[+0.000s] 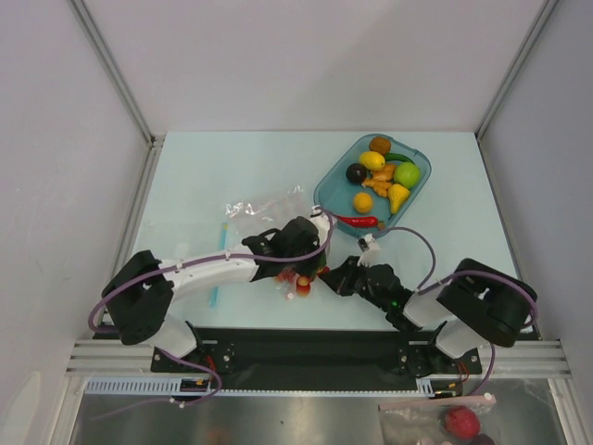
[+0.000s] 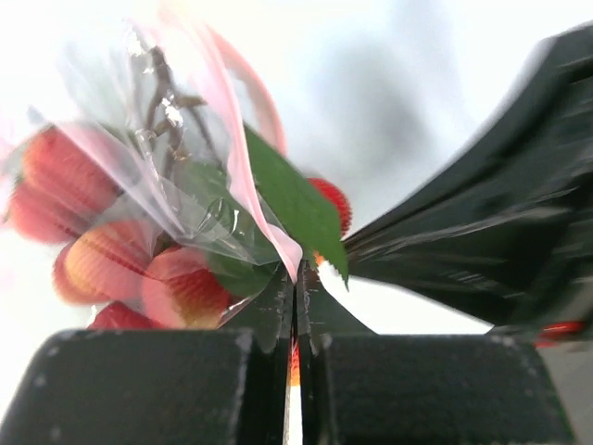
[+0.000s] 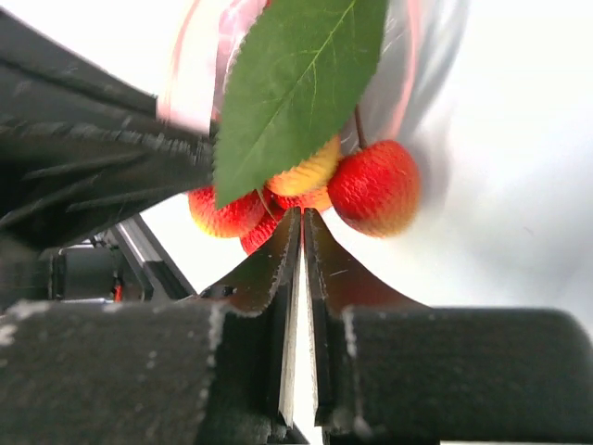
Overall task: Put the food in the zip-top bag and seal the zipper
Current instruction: Place the fake fruit in the zipper food storage bag.
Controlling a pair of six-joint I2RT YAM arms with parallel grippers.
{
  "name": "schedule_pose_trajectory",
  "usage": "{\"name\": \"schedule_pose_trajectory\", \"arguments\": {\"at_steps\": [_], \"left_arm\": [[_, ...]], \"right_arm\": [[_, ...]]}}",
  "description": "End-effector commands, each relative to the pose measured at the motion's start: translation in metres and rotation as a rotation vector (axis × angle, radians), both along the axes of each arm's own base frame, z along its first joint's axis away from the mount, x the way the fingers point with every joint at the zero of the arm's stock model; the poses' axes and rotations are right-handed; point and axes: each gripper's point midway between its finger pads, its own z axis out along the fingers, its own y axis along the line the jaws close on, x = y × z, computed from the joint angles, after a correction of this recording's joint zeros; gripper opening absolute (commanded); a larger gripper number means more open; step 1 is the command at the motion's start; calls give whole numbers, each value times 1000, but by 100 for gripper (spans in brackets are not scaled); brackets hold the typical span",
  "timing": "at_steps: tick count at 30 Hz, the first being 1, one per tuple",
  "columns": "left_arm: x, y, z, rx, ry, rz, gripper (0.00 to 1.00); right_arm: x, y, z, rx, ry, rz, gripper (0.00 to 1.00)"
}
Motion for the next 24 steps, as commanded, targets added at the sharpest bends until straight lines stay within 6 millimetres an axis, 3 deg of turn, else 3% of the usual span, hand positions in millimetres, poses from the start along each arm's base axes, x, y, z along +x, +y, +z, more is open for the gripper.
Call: {"name": "schedule_pose_trajectory", "arguments": {"at_steps": [1,7,13,16,18,20,21,22,24], "left_arm": [[10,4,30,1,-65,52,0],[12,16,30,109,-114,108,0],[16,25,47,186,-194,182,1],[16,29,55,212,-227,209,0],[15,28,54,227,-235,212,0],[14,28,52,260,-249,213,0],[13,27,52,268,-252,210,0],[13,26,51,275,-256,208,0],[11,21,44,298,-255,181,0]], "right_arm": [[5,-18,22,60,-51,-101,8],[1,-46,12,-14,-25,-192,3],[4,-52,11,-31,-18,-228,0],[6,-46,11,-16,-16,-225,0],[7,-40,0,-31,12,-217,0],[11,-29,5,7,2,-203,0],[10,-22,-7,-7,27,-185,0],[15,-11,5,50,1,-172,0],[17,8,-5,65,21,-125,0]]}}
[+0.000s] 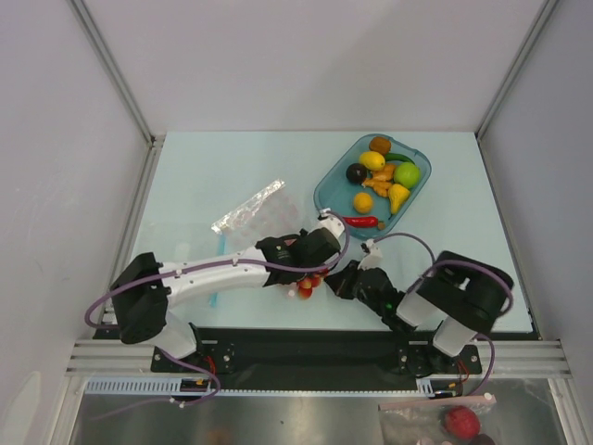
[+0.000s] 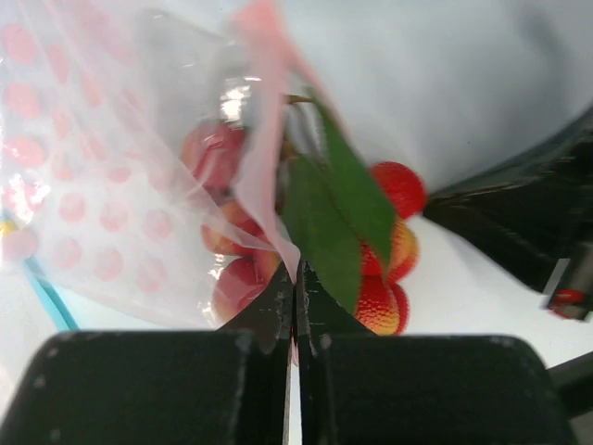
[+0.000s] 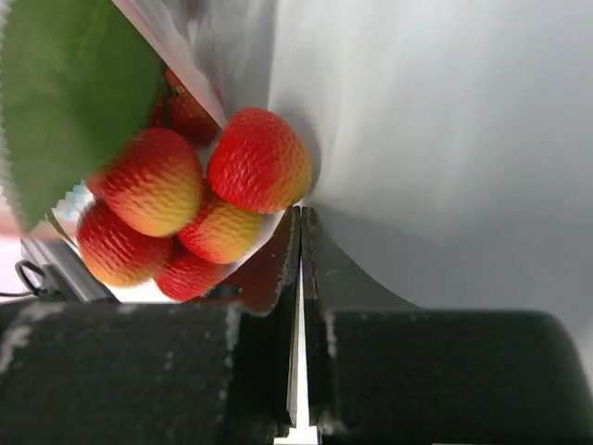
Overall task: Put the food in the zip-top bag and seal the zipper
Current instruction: Place the fake fruit in the zipper food storage bag.
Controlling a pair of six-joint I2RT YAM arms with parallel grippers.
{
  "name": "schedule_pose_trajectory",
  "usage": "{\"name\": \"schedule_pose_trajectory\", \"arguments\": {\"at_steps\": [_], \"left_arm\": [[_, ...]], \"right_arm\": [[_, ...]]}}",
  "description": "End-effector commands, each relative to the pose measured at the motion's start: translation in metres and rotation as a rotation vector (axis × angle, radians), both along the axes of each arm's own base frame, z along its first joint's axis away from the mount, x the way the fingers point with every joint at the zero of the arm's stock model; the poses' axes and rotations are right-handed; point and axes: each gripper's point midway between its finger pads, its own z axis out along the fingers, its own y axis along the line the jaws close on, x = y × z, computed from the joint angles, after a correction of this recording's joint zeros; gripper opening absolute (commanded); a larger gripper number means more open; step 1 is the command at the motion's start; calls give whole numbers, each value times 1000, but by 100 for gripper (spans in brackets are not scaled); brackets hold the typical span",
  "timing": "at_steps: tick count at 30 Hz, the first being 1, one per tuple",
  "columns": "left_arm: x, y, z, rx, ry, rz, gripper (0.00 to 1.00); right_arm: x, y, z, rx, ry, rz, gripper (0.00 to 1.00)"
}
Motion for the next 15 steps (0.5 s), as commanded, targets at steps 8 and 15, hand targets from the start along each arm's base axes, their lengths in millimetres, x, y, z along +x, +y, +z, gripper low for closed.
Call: {"name": "schedule_pose_trajectory", "arguments": {"at_steps": [8,15], "left_arm": [[-1,-19,-18,113,-13,-47,0],[-1,-18,-21,158,-29,-40,0]], "right_arm": [[23,71,47,325,-147,65,0],[22,61,57,296,-223,44,0]]}}
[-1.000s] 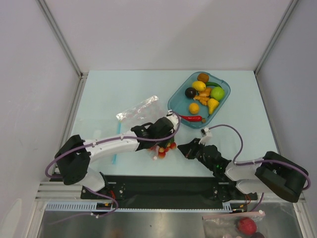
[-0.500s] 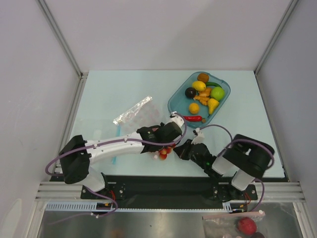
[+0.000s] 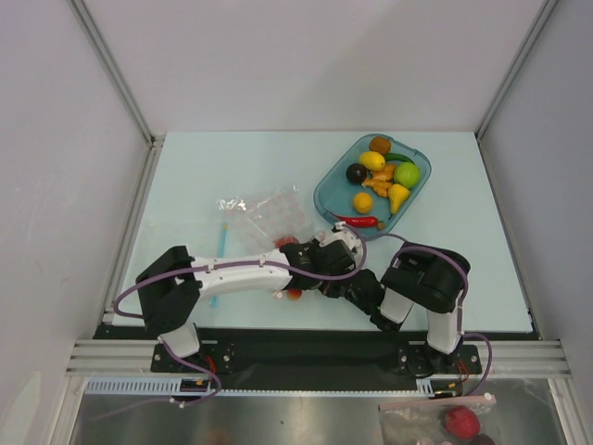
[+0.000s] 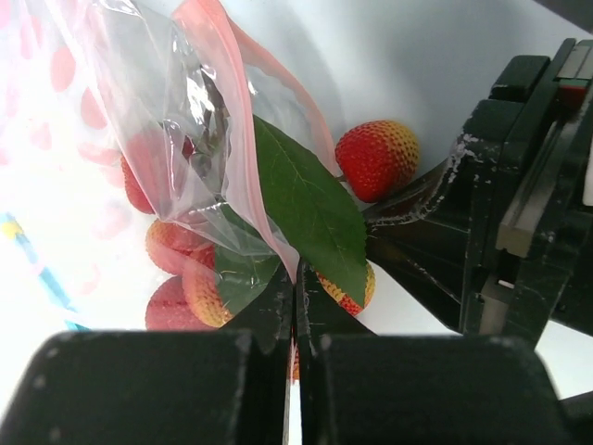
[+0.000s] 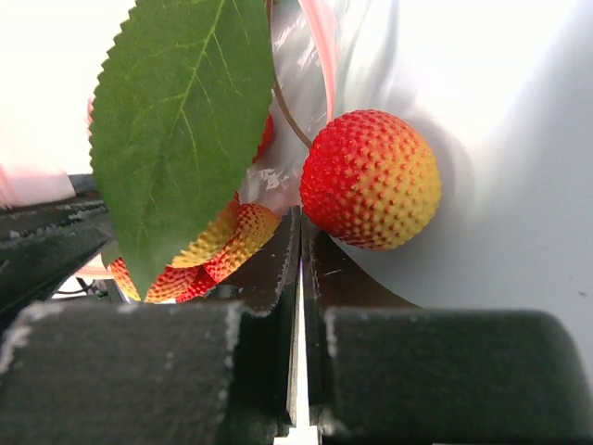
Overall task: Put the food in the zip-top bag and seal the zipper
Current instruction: Place the fake fruit in the zipper food storage bag.
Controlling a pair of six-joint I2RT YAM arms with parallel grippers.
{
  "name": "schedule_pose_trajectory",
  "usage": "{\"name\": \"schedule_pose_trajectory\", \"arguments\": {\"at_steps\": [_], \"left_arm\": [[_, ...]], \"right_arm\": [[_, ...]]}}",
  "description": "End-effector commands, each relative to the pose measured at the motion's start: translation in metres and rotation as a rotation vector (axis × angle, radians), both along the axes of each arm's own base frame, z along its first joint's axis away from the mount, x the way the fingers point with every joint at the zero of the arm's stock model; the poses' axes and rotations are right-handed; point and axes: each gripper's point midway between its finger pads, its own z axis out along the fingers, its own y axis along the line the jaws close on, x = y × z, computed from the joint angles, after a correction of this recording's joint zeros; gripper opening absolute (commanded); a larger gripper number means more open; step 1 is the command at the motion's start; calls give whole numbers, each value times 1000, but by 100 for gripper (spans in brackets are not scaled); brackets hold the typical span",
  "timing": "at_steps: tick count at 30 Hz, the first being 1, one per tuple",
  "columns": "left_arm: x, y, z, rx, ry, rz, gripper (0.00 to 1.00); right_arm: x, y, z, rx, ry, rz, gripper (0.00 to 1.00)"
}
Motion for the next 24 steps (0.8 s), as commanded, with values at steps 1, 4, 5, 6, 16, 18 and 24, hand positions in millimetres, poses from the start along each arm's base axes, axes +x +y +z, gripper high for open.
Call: {"name": "schedule_pose_trajectory", "arguments": {"at_steps": [1,4,5,6,16,18,24], "left_arm": [[5,-10,16,-24,-38,-5,0],[1,-13,24,-59,-40,-20,0],[0,-14,25,-63,-41,-23,0],[0,-14,29,-73,-46,-23,0],[-26,-37,39,-243,67,-151,0],[-30,-41,45,-282,79,-172,0],[-24,-32,45,-267,67,-136,0]], "right_arm": [[11,4,60,152,-190,-33,0],[11,6,70,163,-218,-24,0],[10,7,73,169,-223,-25,0],[10,8,79,177,-238,-25,0],[15,9,99,218,-270,-50,0],[17,6,98,218,-266,-62,0],[16,-5,95,188,-244,-72,0]]}}
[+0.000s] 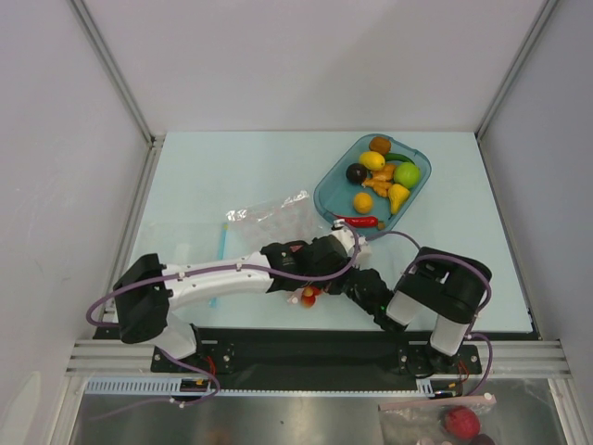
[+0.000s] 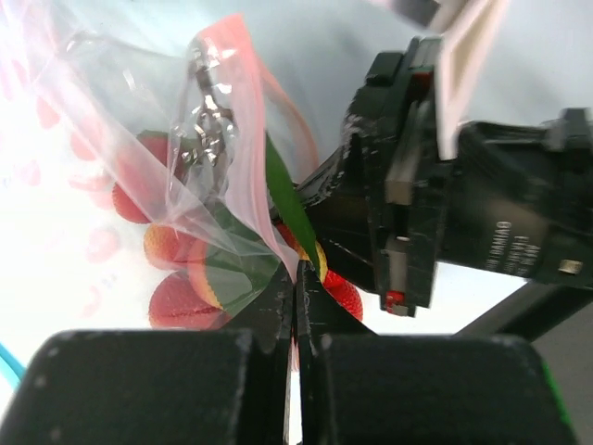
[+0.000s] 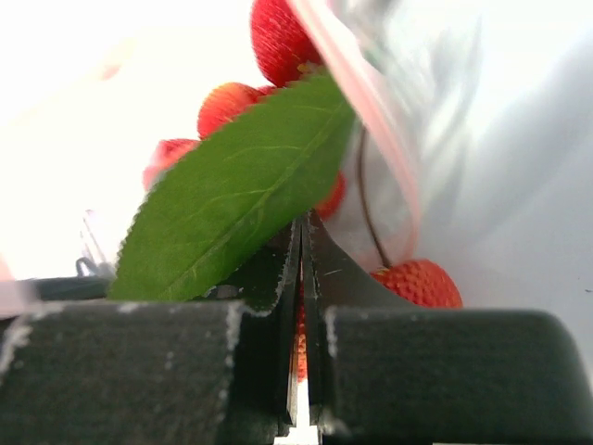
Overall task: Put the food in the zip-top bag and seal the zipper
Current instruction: Place the fake fruit in the zipper food storage bag.
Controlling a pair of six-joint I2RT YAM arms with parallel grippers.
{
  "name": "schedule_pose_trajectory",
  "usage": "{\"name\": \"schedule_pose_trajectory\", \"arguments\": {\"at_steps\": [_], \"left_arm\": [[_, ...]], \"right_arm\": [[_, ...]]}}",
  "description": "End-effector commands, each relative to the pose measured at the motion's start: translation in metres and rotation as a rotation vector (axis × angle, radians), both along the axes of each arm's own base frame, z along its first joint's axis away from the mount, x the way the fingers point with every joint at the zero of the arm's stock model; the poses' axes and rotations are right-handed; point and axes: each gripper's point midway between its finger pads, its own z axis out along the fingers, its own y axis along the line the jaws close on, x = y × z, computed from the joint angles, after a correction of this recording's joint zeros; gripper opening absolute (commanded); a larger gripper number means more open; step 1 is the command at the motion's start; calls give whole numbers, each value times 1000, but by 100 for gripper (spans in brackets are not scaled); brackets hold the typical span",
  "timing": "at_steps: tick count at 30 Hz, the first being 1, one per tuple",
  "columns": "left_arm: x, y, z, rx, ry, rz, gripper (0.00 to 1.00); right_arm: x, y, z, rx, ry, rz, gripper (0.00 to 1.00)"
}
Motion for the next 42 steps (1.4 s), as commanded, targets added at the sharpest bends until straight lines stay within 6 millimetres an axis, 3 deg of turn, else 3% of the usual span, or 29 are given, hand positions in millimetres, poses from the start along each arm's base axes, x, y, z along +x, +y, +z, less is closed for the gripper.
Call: {"name": "schedule_pose_trajectory", "arguments": {"at_steps": [1,2,3,5,13,15,18,19,21,22,23,28,35,42], "left_arm": [[3,-8,14,-65,-7,-9,0],[3,-8,16,-68,-9,-7,0],[3,-9,17,-72,-9,-10,0],[0,-11,20,-99,3,-25,0],[-4,-17,18,-110,22,-52,0],[-1,-14,18,-110,11,-37,0],[2,-10,16,-110,19,-22,0],[4,-9,15,-110,23,-16,0],[4,-9,14,-112,28,-13,1],[4,-9,13,-108,29,-14,0],[4,-10,14,-111,30,-12,0],[2,-13,16,-130,36,-32,0],[0,-15,18,-142,37,-44,0],[-2,-18,17,-147,39,-69,0]], "right_arm": [[13,-3,68,186,-151,-57,0],[14,-7,76,192,-167,-70,0],[12,-11,69,161,-151,-75,0],[12,-15,78,170,-162,-83,0],[2,10,82,153,-97,-1,0],[1,8,80,143,-84,-3,0],[2,-4,68,81,-53,-39,16],[4,-8,73,80,-62,-59,18],[0,-18,64,38,-42,-74,25],[1,-23,71,54,-48,-90,29],[-2,-28,62,25,-29,-98,30],[3,-43,65,-8,-35,-152,38],[17,-44,58,-32,-4,-181,40],[27,-33,45,-23,38,-184,55]]}}
